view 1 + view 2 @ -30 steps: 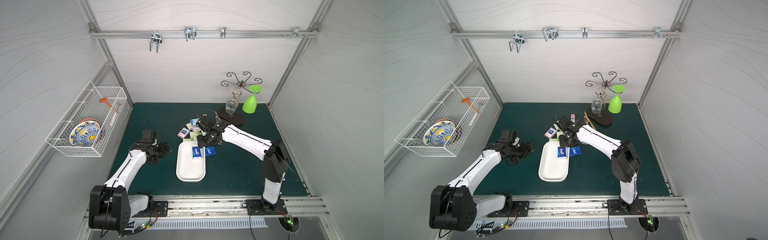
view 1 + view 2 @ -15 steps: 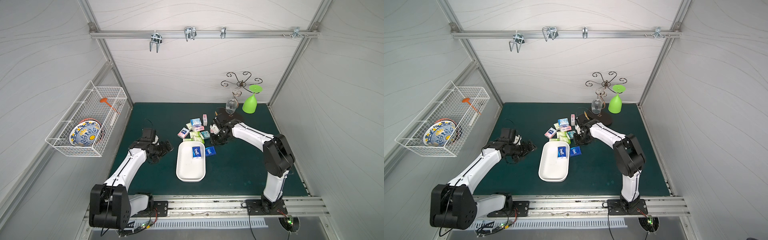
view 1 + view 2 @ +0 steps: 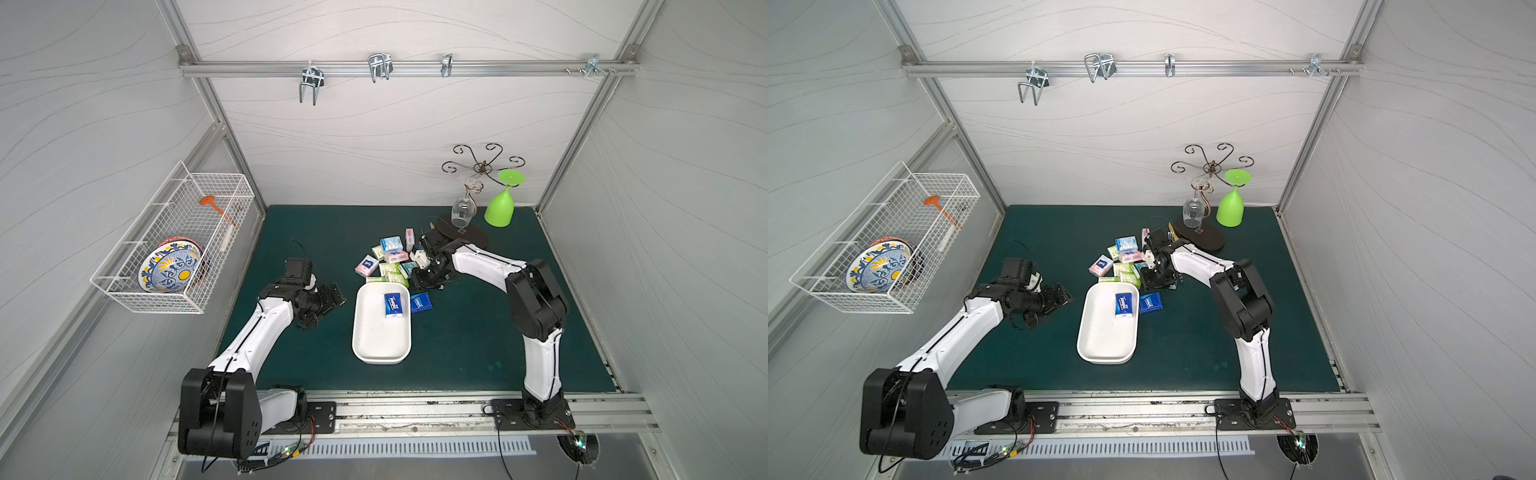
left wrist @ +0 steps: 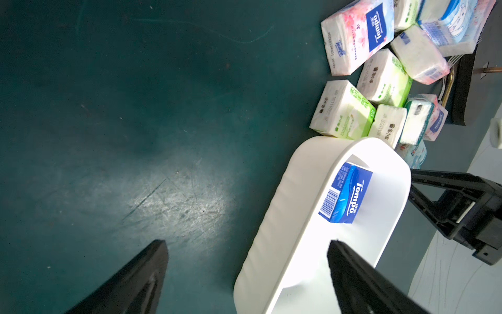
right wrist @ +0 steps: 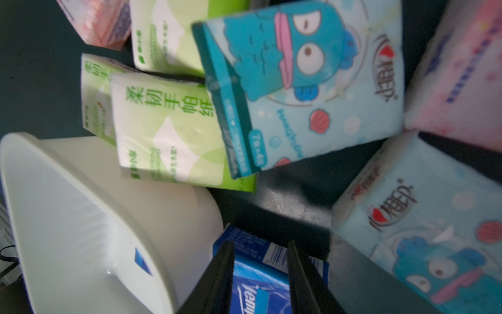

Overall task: Put the pocket tissues into the storage box
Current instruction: Move the pocket tissues to the center of the board, then adjust the storage box at the center of the board.

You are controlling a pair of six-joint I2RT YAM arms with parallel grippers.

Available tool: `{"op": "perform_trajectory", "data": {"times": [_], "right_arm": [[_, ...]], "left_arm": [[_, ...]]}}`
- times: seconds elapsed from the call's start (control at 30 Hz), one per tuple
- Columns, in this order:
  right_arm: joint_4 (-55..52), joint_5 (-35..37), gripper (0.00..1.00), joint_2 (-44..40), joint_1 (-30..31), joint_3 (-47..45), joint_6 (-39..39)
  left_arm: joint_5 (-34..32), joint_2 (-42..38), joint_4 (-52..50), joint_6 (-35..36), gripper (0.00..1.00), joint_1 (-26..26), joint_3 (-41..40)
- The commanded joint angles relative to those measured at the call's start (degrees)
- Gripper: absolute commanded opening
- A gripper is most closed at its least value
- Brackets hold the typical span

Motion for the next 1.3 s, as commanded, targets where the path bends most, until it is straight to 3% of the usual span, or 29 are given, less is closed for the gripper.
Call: {"op": "perform_trajectory", "data": {"times": [0.0,0.23,0.37,0.7,0.83,0.93,1.03,1.27], "right_arm": [[-0.4,-0.4,0.4,-2.5,0.2,-2.7,-0.2],[-1.3,-0.3,0.42,-7.3,0.2,-7.7,1.2],[-2.6,-1.2,0.5,-10.9,0.3,-10.7,2.9],[-1.1,-10.6,0.62,-16.0,2.0,-20.4,4.8],[0.2,-4.9,0.69,-19.9,2.6,-20.8,-0.2],[-1.7,7.9,0.83,-21.1,6.0,-18.1,-10.8],[-3.5,18.0,0.89,-18.1,9.4,-14.1,-18.8],[-2.8,20.5,0.89,-11.5,11.4,-9.1,-23.3]], "left_arm": [[-0.9,-0.9,0.1,-0.2,0.96,-0.2,0.2],[-1.4,-1.8,-0.2,-0.1,0.96,-0.2,0.1],[-1.7,-2.3,-0.3,-0.1,0.96,-0.3,0.0],[-2.1,-2.7,-0.3,-0.4,0.96,-0.2,0.1],[-2.2,-2.9,-0.6,-0.2,0.96,-0.2,0.2],[-2.4,-2.9,-1.1,0.0,0.96,-0.2,0.4],[-2.9,-3.0,-1.3,0.2,0.96,-0.2,0.3],[-3.6,-3.5,-2.2,0.4,0.96,-0.2,0.3]]}}
